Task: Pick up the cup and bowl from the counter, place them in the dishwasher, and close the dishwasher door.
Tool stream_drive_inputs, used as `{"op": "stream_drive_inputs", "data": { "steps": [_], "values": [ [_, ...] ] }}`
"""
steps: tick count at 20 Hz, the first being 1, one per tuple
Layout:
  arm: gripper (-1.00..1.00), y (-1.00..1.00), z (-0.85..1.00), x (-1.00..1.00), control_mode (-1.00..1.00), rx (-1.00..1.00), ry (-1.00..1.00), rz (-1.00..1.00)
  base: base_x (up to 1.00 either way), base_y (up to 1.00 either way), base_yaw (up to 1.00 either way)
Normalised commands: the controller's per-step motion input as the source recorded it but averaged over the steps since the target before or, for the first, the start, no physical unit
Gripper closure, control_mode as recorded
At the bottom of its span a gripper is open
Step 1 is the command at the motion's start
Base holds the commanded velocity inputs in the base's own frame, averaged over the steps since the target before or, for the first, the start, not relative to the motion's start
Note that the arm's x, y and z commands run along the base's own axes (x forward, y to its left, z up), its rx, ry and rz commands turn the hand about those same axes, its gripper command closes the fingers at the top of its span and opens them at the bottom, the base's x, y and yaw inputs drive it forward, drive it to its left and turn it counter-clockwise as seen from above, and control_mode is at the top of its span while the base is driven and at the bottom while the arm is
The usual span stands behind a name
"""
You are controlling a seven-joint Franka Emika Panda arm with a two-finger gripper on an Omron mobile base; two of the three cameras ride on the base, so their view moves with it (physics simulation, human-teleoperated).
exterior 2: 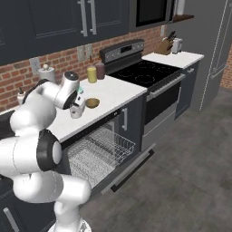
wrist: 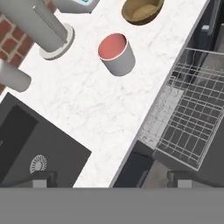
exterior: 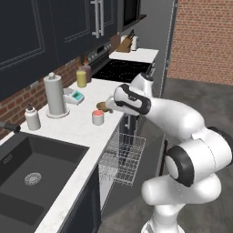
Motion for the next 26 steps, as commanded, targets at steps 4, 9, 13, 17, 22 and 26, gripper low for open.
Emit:
{"op": "stream_drive_inputs", "data": {
  "steps": [4, 9, 13, 17, 22, 26],
  "values": [
    [-1.00, 0.00, -0.33, 0.59, -1.00, 0.08, 0.02, -0.02, 0.00, 0.00, 0.00],
    [-1.00, 0.07, -0.36, 0.73, -1.00, 0.01, 0.09, -0.04, 0.00, 0.00, 0.00],
    [-1.00, 0.08, -0.28, 0.73, -1.00, 0.02, 0.12, -0.06, 0.00, 0.00, 0.00],
    [-1.00, 0.00, -0.14, 0.57, -1.00, 0.06, 0.11, -0.06, 0.00, 0.00, 0.00],
    [-1.00, 0.07, -0.20, 0.40, -1.00, 0.04, 0.12, -0.06, 0.00, 0.00, 0.00],
    [-1.00, 0.22, -0.36, 0.23, -1.00, 0.02, 0.11, -0.04, 0.00, 0.00, 0.00]
  ]
}}
